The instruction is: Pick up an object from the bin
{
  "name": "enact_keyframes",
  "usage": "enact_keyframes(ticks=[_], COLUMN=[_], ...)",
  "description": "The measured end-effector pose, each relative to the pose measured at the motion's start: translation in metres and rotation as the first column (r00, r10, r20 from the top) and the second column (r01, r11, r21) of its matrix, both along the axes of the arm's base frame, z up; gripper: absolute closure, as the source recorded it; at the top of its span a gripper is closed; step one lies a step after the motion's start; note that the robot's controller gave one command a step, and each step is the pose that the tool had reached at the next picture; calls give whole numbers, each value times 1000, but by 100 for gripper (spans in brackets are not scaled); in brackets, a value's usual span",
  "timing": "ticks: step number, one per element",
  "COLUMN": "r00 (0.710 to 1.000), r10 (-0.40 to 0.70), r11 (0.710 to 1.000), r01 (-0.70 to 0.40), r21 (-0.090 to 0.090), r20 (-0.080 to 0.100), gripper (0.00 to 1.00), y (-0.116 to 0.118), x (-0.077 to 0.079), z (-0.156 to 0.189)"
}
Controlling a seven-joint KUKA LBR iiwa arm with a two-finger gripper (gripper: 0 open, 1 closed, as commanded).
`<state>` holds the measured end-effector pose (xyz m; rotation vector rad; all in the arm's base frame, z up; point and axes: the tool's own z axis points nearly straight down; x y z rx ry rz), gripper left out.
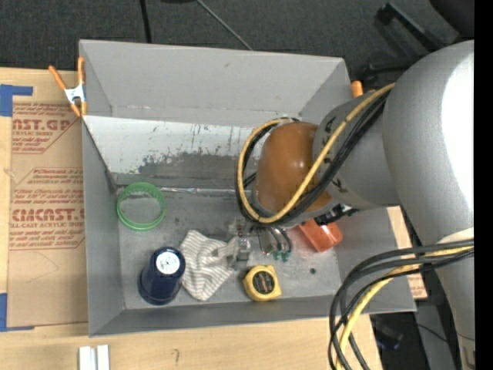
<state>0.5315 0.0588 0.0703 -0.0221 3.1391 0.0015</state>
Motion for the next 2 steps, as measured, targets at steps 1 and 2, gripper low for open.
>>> enact_keyframes(ticks=[1,2], r00=[1000,1000], r10=[0,-17], r11=[1000,1000], r01=[0,17], r21=[0,1], r20=[0,2], gripper=[100,100], y=[0,11], x=[0,2], z=[0,145])
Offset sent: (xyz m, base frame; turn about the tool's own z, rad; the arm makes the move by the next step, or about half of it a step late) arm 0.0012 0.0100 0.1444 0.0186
